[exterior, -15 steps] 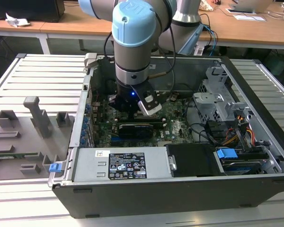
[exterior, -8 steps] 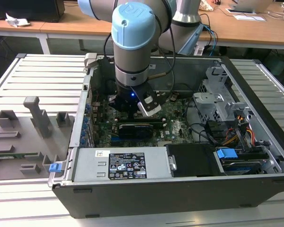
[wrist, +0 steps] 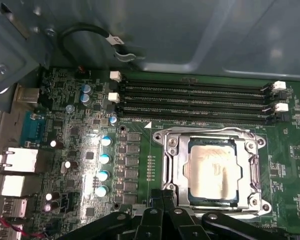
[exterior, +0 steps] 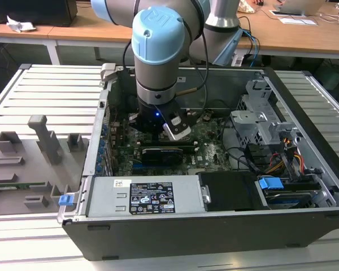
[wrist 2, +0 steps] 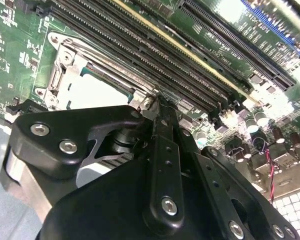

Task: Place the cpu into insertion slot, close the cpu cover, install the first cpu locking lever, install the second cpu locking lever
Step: 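Install the second cpu locking lever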

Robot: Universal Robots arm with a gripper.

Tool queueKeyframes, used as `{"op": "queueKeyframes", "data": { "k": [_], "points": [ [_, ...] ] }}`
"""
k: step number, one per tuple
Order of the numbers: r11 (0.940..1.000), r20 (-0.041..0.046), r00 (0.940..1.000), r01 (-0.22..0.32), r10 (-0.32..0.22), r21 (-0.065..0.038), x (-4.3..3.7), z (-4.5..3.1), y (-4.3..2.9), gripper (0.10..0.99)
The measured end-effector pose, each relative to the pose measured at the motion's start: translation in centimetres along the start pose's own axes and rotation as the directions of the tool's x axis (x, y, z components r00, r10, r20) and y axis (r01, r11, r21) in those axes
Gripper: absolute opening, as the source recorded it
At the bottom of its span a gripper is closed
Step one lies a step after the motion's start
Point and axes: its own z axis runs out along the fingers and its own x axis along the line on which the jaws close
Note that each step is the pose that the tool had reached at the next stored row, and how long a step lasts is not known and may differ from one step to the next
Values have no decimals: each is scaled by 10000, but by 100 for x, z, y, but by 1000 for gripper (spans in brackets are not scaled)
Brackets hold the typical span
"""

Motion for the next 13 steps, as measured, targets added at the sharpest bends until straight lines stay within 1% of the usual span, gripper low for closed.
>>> {"op": "queueKeyframes", "data": {
  "k": [1, 5, 12, 13],
  "points": [
    [10000, 3, 10000, 1, -1, -20, 5, 5, 0, 106],
    [10000, 0, 10000, 0, 0, -15, 12, 10, -6, 106],
    [10000, -2, 10000, -1, 1, -14, 9, -112, 26, 106],
    [10000, -2, 10000, -1, 1, -10, 7, -156, 37, 106]
  ]
}}
